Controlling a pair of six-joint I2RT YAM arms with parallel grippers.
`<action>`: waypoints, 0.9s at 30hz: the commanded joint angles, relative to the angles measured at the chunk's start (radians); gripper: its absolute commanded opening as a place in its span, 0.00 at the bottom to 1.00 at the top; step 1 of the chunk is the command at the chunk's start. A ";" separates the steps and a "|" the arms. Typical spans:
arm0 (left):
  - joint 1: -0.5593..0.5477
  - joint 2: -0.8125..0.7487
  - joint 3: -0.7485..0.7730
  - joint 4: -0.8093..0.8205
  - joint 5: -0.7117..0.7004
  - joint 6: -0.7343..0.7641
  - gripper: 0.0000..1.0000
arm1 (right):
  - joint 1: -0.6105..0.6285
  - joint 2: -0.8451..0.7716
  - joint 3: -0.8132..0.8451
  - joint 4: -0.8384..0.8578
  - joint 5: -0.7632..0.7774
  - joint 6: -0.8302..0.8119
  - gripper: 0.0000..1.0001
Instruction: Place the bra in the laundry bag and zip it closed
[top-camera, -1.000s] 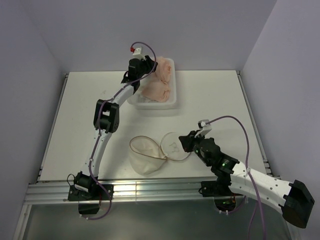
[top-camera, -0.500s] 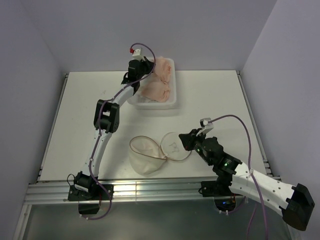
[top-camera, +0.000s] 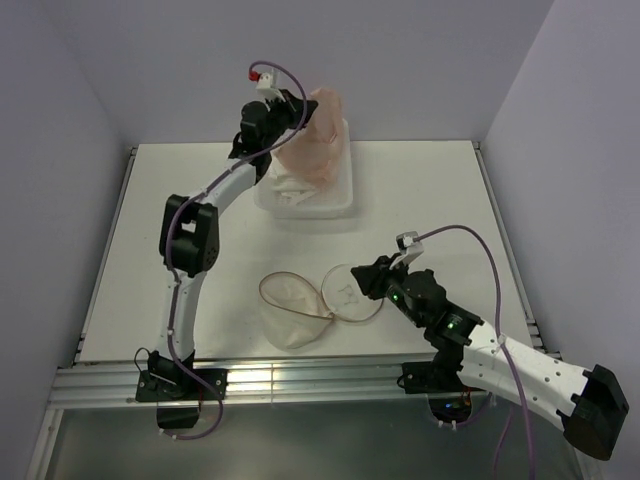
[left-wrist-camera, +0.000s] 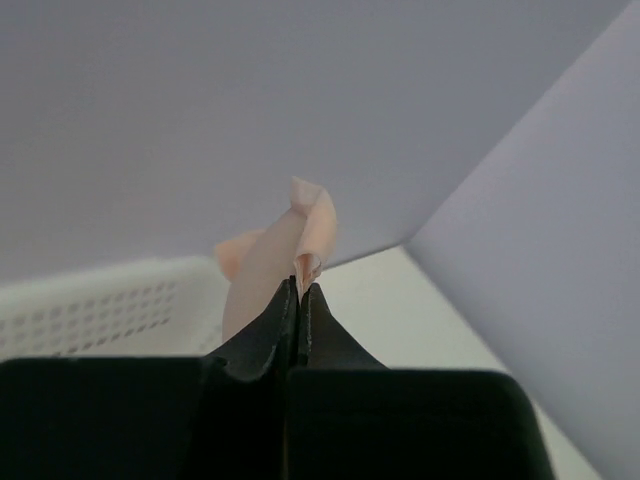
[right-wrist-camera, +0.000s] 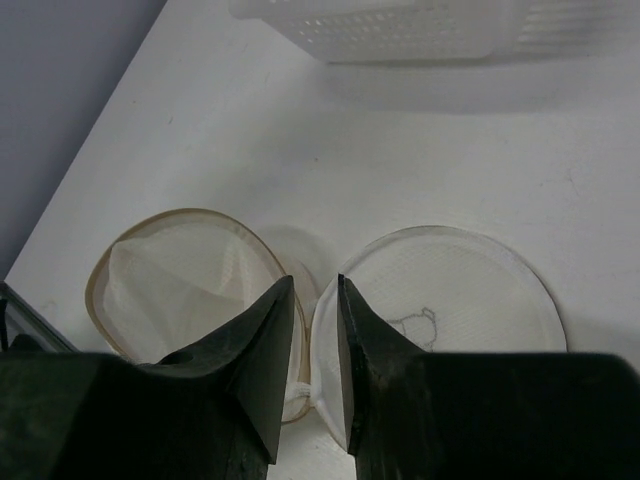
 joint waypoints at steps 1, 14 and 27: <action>-0.011 -0.229 -0.077 0.187 0.070 -0.036 0.00 | -0.010 -0.003 0.077 0.050 -0.017 -0.014 0.32; -0.018 -0.619 -0.407 0.272 0.139 -0.094 0.00 | -0.039 0.049 0.311 0.073 -0.032 -0.132 0.56; -0.106 -1.154 -1.065 0.439 0.136 -0.211 0.00 | -0.179 0.140 0.596 0.016 -0.373 -0.288 0.81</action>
